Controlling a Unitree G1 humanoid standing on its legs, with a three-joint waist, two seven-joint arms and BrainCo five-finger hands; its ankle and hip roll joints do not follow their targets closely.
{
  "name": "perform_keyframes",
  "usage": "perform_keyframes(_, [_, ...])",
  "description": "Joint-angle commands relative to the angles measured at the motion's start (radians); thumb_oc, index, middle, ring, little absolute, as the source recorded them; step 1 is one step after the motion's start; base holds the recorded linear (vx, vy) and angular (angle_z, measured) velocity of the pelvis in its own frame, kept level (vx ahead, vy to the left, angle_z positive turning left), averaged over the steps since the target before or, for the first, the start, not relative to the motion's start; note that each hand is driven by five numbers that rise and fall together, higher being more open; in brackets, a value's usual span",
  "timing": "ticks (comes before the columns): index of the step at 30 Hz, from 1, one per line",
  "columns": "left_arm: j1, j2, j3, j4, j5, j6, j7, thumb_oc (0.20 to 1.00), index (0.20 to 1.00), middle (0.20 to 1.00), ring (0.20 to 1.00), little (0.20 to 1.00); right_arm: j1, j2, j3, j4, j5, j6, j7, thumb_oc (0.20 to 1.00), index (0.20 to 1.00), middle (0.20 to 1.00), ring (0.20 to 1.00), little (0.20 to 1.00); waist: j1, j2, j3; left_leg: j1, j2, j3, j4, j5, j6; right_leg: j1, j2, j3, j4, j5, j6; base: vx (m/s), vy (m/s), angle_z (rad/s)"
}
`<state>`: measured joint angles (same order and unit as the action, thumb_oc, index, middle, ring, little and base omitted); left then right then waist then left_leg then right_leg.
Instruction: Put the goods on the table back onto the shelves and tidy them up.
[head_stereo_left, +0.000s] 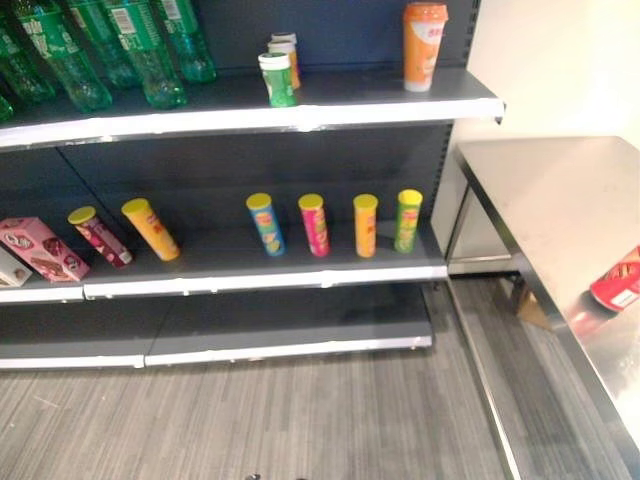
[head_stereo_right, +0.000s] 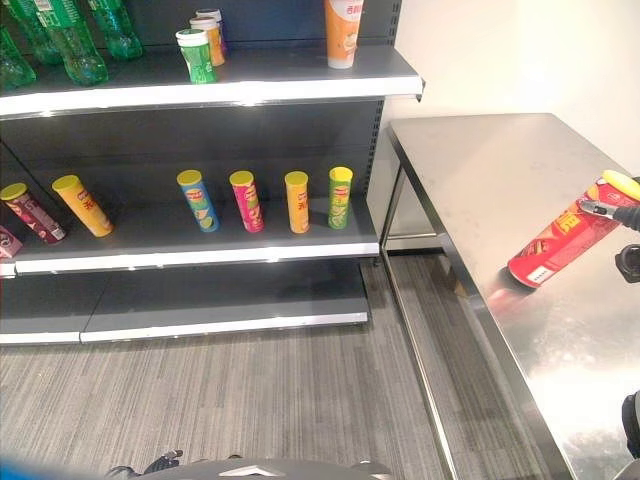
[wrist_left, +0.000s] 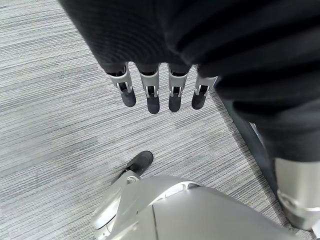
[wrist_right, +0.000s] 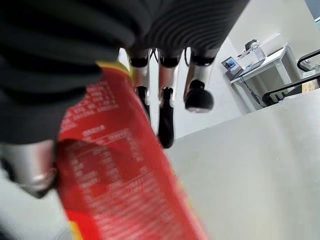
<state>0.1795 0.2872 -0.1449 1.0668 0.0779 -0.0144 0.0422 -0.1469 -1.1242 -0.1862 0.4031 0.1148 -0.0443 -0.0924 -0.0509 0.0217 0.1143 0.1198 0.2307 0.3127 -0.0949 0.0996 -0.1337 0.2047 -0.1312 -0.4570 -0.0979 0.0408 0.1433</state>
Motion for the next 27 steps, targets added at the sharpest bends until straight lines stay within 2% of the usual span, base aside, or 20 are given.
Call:
perform_keyframes(1, [-0.057,0.048,-0.010,0.020,-0.023,-0.010,0.034,1.000,1.000,1.000,1.000,1.000,-0.088,0.003,-0.001,-0.124,-0.071,-0.119,-0.091,0.200,0.200,0.200,0.200,0.200,0.020,-0.022,-0.007,0.015,0.107,0.044,0.028,0.029,-0.084,-0.035,0.034,0.051,0.032,-0.127,-0.039,0.00,-0.019,-0.14])
perform_keyframes(3, [-0.056,0.045,0.001,0.018,-0.017,-0.011,0.035,1.000,1.000,1.000,1.000,1.000,-0.064,0.015,-0.021,-0.186,-0.093,-0.132,-0.097,0.200,0.200,0.200,0.200,0.200,0.019,-0.020,-0.006,0.015,0.107,0.045,0.031,0.027,-0.083,-0.036,0.035,0.053,0.030,-0.127,-0.039,-0.04,-0.023,-0.02])
perform_keyframes(4, [-0.069,0.045,0.022,0.004,-0.019,-0.016,0.048,1.000,1.000,1.000,1.000,1.000,-0.013,0.050,-0.062,-0.380,-0.163,-0.155,-0.100,0.200,0.200,0.200,0.200,0.200,0.027,-0.022,0.016,-0.022,0.103,0.004,0.060,0.022,-0.084,-0.054,0.031,0.059,0.032,-0.124,-0.037,-0.07,-0.030,0.05])
perform_keyframes(6, [-0.071,0.047,0.027,-0.003,-0.023,-0.018,0.050,1.000,1.000,1.000,1.000,1.000,0.008,0.063,-0.076,-0.437,-0.176,-0.157,-0.092,0.200,0.200,0.200,0.200,0.200,0.024,-0.025,0.020,-0.045,0.098,-0.017,0.084,0.006,-0.079,-0.062,0.027,0.059,0.036,-0.124,-0.036,-0.08,-0.009,0.00])
perform_keyframes(8, [-0.072,0.047,0.036,-0.012,-0.033,-0.020,0.056,1.000,1.000,1.000,1.000,1.000,0.008,0.087,-0.071,-0.510,-0.187,-0.166,-0.084,0.200,0.200,0.200,0.200,0.200,0.027,-0.031,0.037,-0.091,0.095,-0.049,0.163,-0.022,-0.077,-0.068,0.018,0.060,0.040,-0.122,-0.036,-0.08,0.035,0.13])
perform_keyframes(10, [-0.066,0.048,0.042,-0.024,-0.041,-0.021,0.061,1.000,1.000,1.000,1.000,1.000,0.017,0.102,-0.067,-0.553,-0.193,-0.169,-0.076,0.200,0.200,0.200,0.200,0.200,0.027,-0.032,0.041,-0.094,0.107,-0.057,0.182,-0.033,-0.079,-0.065,0.013,0.059,0.036,-0.117,-0.033,-0.01,0.093,0.19])
perform_keyframes(12, [-0.065,0.049,0.045,-0.024,-0.043,-0.021,0.063,1.000,1.000,1.000,1.000,1.000,0.015,0.103,-0.057,-0.573,-0.203,-0.168,-0.072,0.200,0.200,0.200,0.200,0.200,0.028,-0.034,0.041,-0.086,0.121,-0.055,0.173,-0.030,-0.083,-0.062,0.011,0.062,0.034,-0.114,-0.028,0.03,0.176,0.11])
perform_keyframes(13, [-0.072,0.055,0.052,-0.018,-0.045,-0.026,0.080,1.000,1.000,1.000,1.000,1.000,0.012,0.094,-0.029,-0.613,-0.227,-0.165,-0.063,0.200,0.200,0.200,0.200,0.200,0.029,-0.045,0.044,-0.083,0.171,-0.063,0.148,0.010,-0.095,-0.076,-0.024,0.063,0.044,-0.100,-0.007,0.03,0.226,-0.01])
perform_keyframes(14, [-0.072,0.055,0.052,-0.017,-0.045,-0.027,0.081,1.000,1.000,1.000,1.000,1.000,0.011,0.094,-0.027,-0.613,-0.227,-0.165,-0.063,0.200,0.200,0.200,0.200,0.200,0.028,-0.045,0.045,-0.079,0.172,-0.063,0.147,0.009,-0.097,-0.074,-0.024,0.063,0.046,-0.103,-0.007,0.02,0.361,-0.20])
perform_keyframes(17, [-0.093,0.056,0.043,-0.022,-0.050,-0.032,0.092,1.000,1.000,1.000,1.000,1.000,0.010,0.082,-0.003,-0.628,-0.232,-0.159,-0.059,0.200,0.200,0.200,0.200,0.200,0.017,-0.043,0.040,-0.082,0.214,-0.080,0.101,0.052,-0.101,-0.101,-0.077,0.061,0.058,-0.090,0.029,0.01,0.364,-0.08])
perform_keyframes(19, [-0.095,0.057,0.038,-0.028,-0.047,-0.031,0.092,1.000,1.000,1.000,1.000,1.000,0.011,0.086,0.002,-0.644,-0.228,-0.158,-0.051,0.200,0.200,0.200,0.200,0.200,0.014,-0.037,0.036,-0.089,0.212,-0.095,0.099,0.050,-0.102,-0.106,-0.088,0.068,0.058,-0.085,0.039,0.07,0.444,0.12])
perform_keyframes(20, [-0.105,0.053,0.020,-0.030,-0.033,-0.032,0.086,1.000,1.000,1.000,1.000,1.000,0.029,0.107,0.006,-0.665,-0.226,-0.152,-0.037,0.200,0.200,0.200,0.200,0.200,0.007,-0.026,0.017,-0.099,0.170,-0.113,0.109,-0.025,-0.107,-0.105,-0.156,0.067,0.059,-0.045,0.074,0.09,0.442,0.19])
perform_keyframes(21, [-0.106,0.053,0.019,-0.030,-0.033,-0.032,0.086,1.000,1.000,1.000,1.000,1.000,0.031,0.107,0.005,-0.666,-0.226,-0.152,-0.037,0.200,0.200,0.200,0.200,0.200,0.007,-0.028,0.016,-0.104,0.166,-0.115,0.109,-0.023,-0.104,-0.108,-0.159,0.066,0.058,-0.042,0.074,0.13,0.643,0.37])
perform_keyframes(22, [-0.115,0.052,0.013,-0.025,-0.024,-0.031,0.084,1.000,1.000,1.000,1.000,1.000,0.030,0.122,0.015,-0.668,-0.231,-0.147,-0.031,0.200,0.200,0.200,0.200,0.200,0.005,-0.028,0.011,-0.109,0.137,-0.105,0.105,-0.046,-0.095,-0.118,-0.197,0.068,0.061,-0.014,0.092,0.06,0.397,0.33])
perform_keyframes(24, [-0.126,0.062,0.001,-0.025,-0.009,-0.032,0.081,1.000,1.000,1.000,1.000,1.000,0.009,0.160,0.054,-0.677,-0.250,-0.137,-0.027,0.200,0.200,0.200,0.200,0.200,0.006,-0.035,0.010,-0.090,0.059,-0.083,0.072,-0.088,-0.066,-0.159,-0.271,0.092,0.089,0.056,0.111,0.07,0.533,0.29])
perform_keyframes(25, [-0.131,0.070,0.001,-0.029,-0.003,-0.032,0.078,1.000,1.000,1.000,1.000,1.000,-0.009,0.172,0.075,-0.675,-0.260,-0.130,-0.022,0.200,0.200,0.200,0.200,0.200,0.009,-0.046,0.008,-0.083,0.021,-0.066,0.049,-0.092,-0.042,-0.194,-0.306,0.109,0.106,0.098,0.115,0.04,0.496,0.11])
perform_keyframes(27, [-0.138,0.094,0.001,-0.037,0.007,-0.030,0.075,1.000,1.000,1.000,1.000,1.000,-0.063,0.209,0.152,-0.683,-0.265,-0.119,-0.013,0.200,0.200,0.200,0.200,0.200,0.018,-0.040,0.023,-0.054,-0.068,-0.028,0.008,-0.118,0.012,-0.250,-0.384,0.096,0.168,0.206,0.112,0.03,0.554,-0.33])
